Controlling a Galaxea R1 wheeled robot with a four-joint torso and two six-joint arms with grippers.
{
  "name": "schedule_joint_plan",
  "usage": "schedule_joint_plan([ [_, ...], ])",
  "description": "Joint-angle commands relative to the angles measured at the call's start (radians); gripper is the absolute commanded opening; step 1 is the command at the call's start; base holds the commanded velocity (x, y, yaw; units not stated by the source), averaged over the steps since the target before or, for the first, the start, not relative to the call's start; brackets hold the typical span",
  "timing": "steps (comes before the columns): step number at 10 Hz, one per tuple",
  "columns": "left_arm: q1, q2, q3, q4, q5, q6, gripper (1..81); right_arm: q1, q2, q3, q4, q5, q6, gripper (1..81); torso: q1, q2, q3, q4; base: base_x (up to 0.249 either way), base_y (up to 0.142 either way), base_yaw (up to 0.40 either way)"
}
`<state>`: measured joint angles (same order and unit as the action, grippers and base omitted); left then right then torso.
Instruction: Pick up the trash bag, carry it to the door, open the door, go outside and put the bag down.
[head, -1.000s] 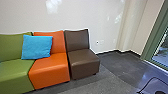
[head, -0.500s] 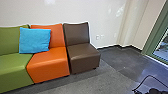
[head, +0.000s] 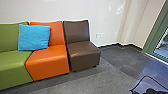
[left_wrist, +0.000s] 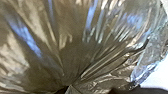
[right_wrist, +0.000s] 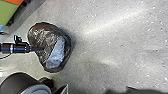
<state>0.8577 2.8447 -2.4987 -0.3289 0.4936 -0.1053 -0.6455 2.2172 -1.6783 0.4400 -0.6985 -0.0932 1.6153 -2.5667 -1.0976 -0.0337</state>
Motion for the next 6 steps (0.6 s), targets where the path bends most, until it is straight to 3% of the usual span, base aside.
schedule_joint_plan([
  [1,-0.091,0.013,-0.006,-0.012,0.043,0.004,81.1,0.115,-0.023,0.010,0.029,-0.065,0.003,81.1,0.062,-0.097,0.000,0.000,0.000,0.000,0.000],
  [3,-0.078,0.029,-0.032,-0.010,0.033,0.004,81.1,0.114,-0.023,0.008,0.026,-0.065,0.003,81.1,0.107,-0.133,0.000,0.000,0.000,0.000,0.000],
  [4,-0.074,0.032,-0.043,-0.012,0.034,0.006,81.1,0.114,-0.023,0.008,0.026,-0.065,0.003,81.1,0.065,-0.098,0.000,0.000,0.000,0.000,0.000],
  [6,-0.059,0.030,-0.049,-0.010,0.019,0.009,81.1,0.114,-0.023,0.005,0.026,-0.065,0.003,81.1,0.100,-0.109,0.000,0.000,0.000,0.000,0.000],
])
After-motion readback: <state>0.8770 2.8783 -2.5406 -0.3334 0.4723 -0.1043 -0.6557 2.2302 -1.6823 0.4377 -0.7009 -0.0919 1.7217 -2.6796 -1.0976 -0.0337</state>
